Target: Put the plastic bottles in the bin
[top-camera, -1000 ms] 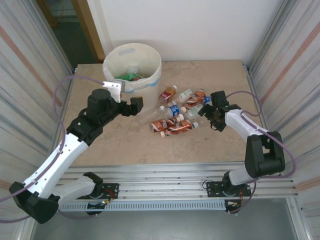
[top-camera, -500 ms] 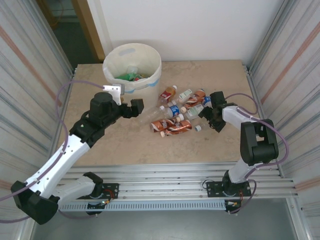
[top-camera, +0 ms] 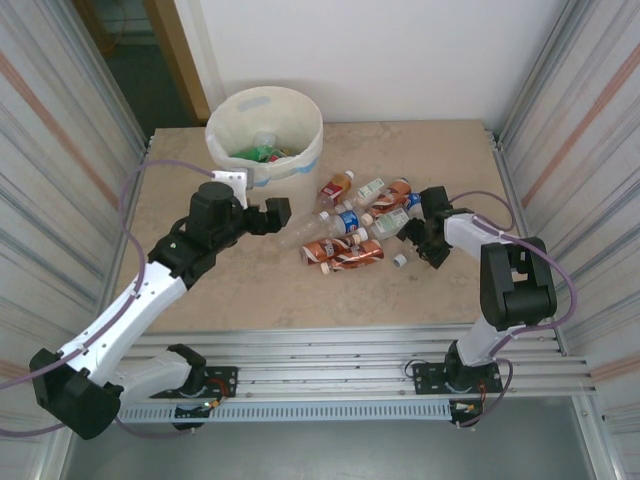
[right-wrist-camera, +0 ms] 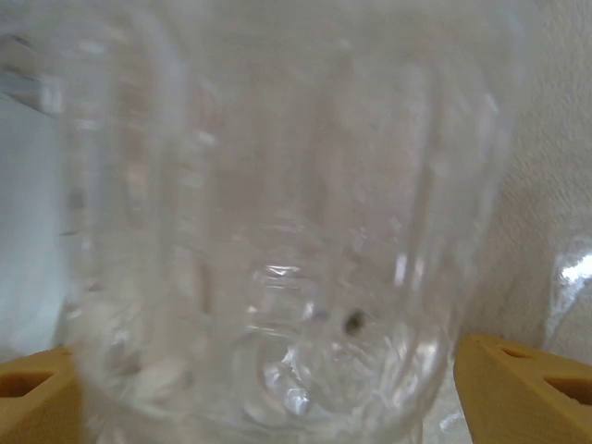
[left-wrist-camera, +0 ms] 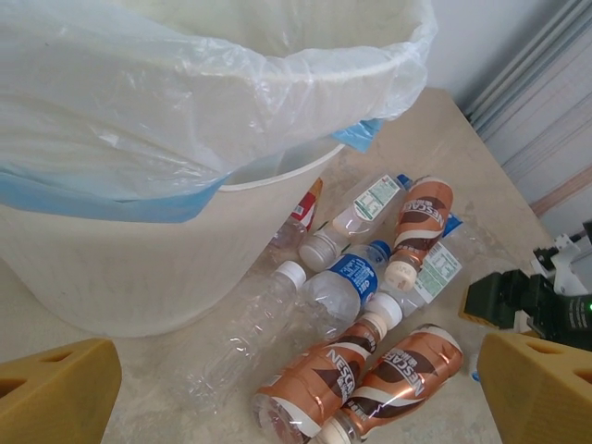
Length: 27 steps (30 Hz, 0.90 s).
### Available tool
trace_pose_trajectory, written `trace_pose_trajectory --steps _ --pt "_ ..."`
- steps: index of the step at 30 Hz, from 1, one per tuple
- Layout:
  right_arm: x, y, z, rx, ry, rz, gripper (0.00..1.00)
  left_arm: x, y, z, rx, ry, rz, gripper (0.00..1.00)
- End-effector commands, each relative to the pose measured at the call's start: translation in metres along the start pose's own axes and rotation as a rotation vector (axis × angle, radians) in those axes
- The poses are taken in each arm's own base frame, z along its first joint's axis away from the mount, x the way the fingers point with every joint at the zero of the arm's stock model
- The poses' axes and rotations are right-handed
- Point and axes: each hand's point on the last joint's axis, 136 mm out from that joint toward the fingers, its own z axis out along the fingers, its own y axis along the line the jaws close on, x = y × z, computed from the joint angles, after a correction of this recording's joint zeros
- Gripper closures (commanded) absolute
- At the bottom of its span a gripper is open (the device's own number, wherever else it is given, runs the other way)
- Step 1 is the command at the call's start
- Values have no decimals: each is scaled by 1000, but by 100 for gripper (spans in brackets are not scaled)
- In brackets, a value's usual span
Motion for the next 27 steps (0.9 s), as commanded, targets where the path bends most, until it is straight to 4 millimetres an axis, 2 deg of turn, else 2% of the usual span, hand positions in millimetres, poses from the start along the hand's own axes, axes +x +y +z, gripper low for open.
trace_pose_trajectory --steps 1,6,10,19,21,24,27 --pt "9 -16 1 56 22 -3 13 -8 8 -4 -51 -44 -38 1" --pt "12 -19 1 68 28 -15 18 -10 26 -5 -186 -44 -86 1" --pt "15 -19 1 64 29 -21 24 -9 25 -8 -285 -58 -53 1" --pt "12 -14 -9 46 3 -55 42 4 7 1 -246 31 1 1" --pt "11 -12 -16 33 -19 -70 45 5 4 0 -234 11 21 1" --pt "7 -8 -30 5 -65 -99 49 5 -13 0 -170 -14 130 1" --pt "3 1 -46 -39 -115 -131 53 0 -18 -4 -196 -63 175 1"
